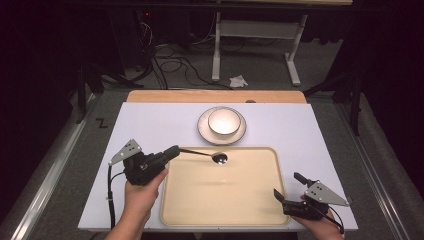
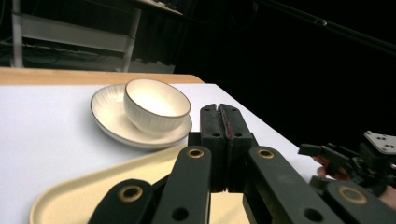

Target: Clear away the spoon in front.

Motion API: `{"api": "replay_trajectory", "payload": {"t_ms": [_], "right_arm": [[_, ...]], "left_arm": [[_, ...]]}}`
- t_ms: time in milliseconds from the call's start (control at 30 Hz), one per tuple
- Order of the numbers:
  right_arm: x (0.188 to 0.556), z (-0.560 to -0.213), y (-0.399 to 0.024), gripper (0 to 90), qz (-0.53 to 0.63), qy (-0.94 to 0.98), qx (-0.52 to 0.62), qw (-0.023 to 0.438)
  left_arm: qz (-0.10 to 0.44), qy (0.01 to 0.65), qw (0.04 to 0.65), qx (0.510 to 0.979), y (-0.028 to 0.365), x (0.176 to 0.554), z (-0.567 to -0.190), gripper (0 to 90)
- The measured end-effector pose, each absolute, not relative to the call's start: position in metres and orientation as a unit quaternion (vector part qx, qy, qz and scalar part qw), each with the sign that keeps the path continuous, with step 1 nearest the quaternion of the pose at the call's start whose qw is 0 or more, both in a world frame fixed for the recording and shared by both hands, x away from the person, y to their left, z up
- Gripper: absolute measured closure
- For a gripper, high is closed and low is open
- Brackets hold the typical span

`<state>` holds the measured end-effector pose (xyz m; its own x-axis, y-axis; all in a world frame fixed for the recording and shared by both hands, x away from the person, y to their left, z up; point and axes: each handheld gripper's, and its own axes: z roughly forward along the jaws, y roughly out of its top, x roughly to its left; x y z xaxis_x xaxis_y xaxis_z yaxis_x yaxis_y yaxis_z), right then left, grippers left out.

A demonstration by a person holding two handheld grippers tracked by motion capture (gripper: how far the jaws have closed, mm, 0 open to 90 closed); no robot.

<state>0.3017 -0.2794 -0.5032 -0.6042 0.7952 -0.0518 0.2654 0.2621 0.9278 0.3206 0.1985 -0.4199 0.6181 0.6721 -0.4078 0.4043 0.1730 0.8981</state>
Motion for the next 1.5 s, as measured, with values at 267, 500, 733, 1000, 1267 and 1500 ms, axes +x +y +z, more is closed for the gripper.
{"api": "replay_trajectory", "payload": {"t_ms": [267,500,733,1000,1267,1500], "right_arm": [[0.302,-0.504,-0.279,10.4,0.492,0.75,0.35,0.269],[0.302,-0.504,-0.278,10.4,0.49,0.751,0.352,0.27],[0.303,-0.504,-0.278,10.4,0.489,0.753,0.349,0.27],[0.303,-0.505,-0.277,10.4,0.487,0.754,0.348,0.27],[0.303,-0.505,-0.277,10.4,0.486,0.755,0.35,0.268],[0.303,-0.505,-0.277,10.4,0.486,0.756,0.347,0.268]], "left_arm": [[0.086,0.431,0.648,0.621,0.208,0.303,-0.444,89.7],[0.067,0.444,0.66,0.603,0.215,0.298,-0.47,89.7],[0.05,0.453,0.667,0.589,0.222,0.299,-0.478,89.7],[0.001,0.472,0.666,0.578,0.22,0.306,-0.496,89.6],[-0.017,0.48,0.659,0.578,0.217,0.308,-0.503,89.6],[-0.029,0.491,0.649,0.58,0.211,0.31,-0.51,89.4]]}}
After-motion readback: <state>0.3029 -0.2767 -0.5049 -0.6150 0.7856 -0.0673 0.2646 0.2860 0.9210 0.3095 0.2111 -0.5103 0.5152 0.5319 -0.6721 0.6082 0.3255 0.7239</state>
